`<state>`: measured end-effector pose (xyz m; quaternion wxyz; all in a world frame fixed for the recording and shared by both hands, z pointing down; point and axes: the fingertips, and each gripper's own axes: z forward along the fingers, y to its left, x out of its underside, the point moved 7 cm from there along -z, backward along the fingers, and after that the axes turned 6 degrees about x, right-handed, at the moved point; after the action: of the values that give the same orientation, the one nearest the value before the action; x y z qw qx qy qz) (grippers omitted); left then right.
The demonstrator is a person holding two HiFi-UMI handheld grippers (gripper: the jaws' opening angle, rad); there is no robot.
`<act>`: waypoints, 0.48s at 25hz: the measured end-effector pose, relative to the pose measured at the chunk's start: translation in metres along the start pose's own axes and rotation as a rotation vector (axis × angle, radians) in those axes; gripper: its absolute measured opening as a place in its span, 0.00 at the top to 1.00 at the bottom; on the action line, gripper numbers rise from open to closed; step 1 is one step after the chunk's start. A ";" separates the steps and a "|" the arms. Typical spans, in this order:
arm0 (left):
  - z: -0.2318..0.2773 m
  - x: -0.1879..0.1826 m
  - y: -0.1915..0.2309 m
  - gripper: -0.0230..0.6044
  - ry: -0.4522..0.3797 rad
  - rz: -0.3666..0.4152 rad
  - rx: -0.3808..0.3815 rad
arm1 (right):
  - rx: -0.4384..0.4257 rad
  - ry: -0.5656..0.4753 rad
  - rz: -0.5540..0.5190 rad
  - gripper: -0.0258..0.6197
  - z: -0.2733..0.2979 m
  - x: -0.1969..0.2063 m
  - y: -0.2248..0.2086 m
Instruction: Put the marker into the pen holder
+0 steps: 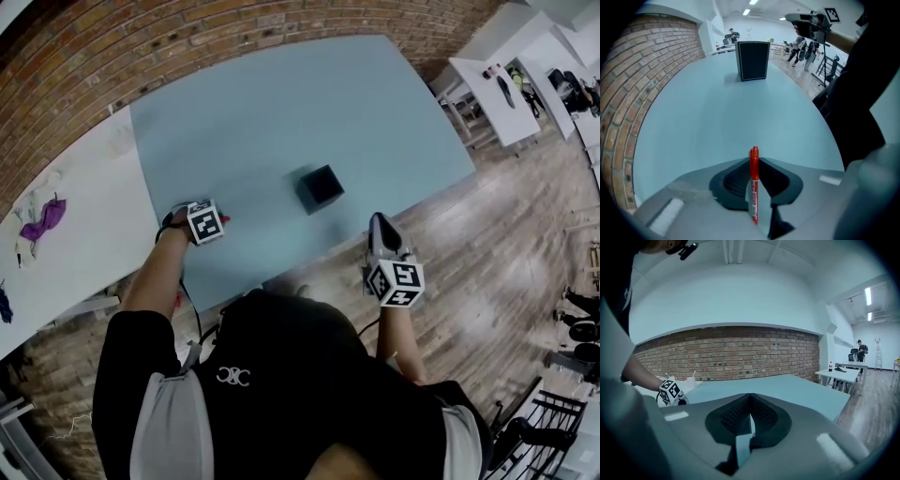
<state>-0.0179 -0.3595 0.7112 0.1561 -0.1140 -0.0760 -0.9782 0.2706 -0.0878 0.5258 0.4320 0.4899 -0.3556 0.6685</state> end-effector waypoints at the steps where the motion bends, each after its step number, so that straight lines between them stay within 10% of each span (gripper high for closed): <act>1: -0.002 0.001 0.001 0.86 -0.031 -0.029 -0.011 | -0.007 -0.001 -0.002 0.95 0.001 0.000 0.002; 7: -0.039 -0.006 0.004 0.86 -0.424 -0.290 -0.067 | -0.042 -0.004 -0.024 0.95 0.009 -0.006 0.011; 12: -0.102 -0.016 0.000 0.86 -0.763 -0.359 -0.236 | -0.073 0.005 0.011 0.95 0.019 -0.006 0.017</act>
<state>-0.0236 -0.3743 0.6088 -0.0695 -0.4694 -0.0348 -0.8796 0.2619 -0.1127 0.5243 0.4469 0.4700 -0.3814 0.6587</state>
